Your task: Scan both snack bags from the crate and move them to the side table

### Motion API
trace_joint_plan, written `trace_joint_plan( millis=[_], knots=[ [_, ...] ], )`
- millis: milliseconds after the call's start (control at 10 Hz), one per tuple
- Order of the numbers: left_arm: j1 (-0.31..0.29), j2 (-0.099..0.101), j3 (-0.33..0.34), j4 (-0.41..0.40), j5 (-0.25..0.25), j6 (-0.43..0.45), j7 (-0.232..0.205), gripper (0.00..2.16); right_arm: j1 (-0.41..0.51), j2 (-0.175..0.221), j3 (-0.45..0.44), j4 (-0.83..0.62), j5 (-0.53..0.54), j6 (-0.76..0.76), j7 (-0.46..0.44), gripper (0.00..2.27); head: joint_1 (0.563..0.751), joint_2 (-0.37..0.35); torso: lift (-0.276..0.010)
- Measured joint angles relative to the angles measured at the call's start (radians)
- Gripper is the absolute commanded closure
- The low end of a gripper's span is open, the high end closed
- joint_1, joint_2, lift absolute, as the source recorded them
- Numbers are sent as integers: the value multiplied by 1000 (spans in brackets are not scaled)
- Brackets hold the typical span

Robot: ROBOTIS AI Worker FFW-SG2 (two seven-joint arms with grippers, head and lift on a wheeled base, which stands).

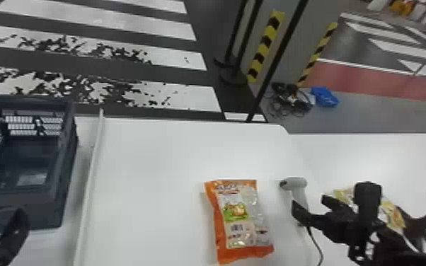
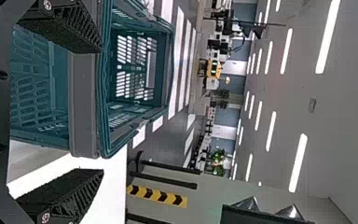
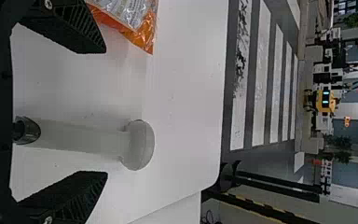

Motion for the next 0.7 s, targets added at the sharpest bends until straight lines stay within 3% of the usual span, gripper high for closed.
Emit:
trace_joint_plan(
  millis=[400, 600, 700],
  knots=[
    [-7, 4, -4, 1, -1, 5, 0, 83, -85, -47, 31, 138, -1, 13, 40, 167, 695, -350, -99],
    [-10, 6, -5, 3, -1, 6, 1, 83, -113, -63, 46, 176, 3, 30, 60, 664, 695, -346, -99],
    [-11, 7, -6, 4, -1, 6, 1, 83, -124, -69, 49, 191, 9, 37, 74, 1038, 695, -346, -99]
  ],
)
